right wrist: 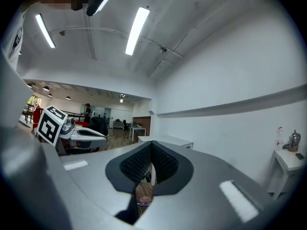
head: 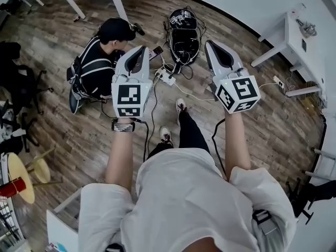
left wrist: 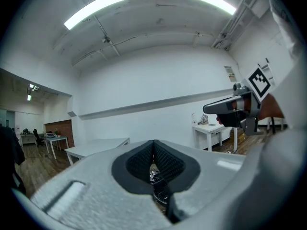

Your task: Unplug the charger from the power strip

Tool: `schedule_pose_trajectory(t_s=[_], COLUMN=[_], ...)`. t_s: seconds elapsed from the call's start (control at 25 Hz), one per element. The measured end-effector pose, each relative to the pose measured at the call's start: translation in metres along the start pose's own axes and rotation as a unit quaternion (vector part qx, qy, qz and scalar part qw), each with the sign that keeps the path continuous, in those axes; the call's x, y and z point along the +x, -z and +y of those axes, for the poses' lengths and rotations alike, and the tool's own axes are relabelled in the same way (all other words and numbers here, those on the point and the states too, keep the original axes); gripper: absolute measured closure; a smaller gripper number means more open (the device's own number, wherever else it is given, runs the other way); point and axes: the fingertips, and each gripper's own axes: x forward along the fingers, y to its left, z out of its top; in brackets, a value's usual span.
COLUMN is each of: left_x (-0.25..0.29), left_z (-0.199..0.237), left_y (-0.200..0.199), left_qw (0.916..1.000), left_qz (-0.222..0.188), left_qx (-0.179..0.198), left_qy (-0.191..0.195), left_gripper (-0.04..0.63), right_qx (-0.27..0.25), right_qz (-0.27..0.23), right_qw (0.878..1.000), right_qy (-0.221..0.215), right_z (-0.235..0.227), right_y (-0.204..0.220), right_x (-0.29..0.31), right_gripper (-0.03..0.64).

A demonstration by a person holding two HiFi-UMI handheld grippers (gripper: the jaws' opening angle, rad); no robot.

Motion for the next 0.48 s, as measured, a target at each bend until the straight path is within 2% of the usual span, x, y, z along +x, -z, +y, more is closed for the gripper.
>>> schedule_pose_trajectory(t_s=[0.24,0.48], left_x=[-0.034,-0.054], left_z=[-0.022,-0.046], left_y=[-0.023,-0.035], left_qw=[0.9998,0.9998], left_qz=[-0.010,-0.010], left_qx=[0.017,0.016], left_qy=[0.008,0.008], left_gripper=[0.589,0.589], right_qx=[-0.006,-0.011], right_qz=[-0.009,-0.009], right_qw=[1.000,1.000], right_qy=[-0.008,-0.012], right_z=[0.017,0.020], right_y=[-0.015,-0.022], right_x=[-0.039,-0.071], right_gripper=[0.615,0.615])
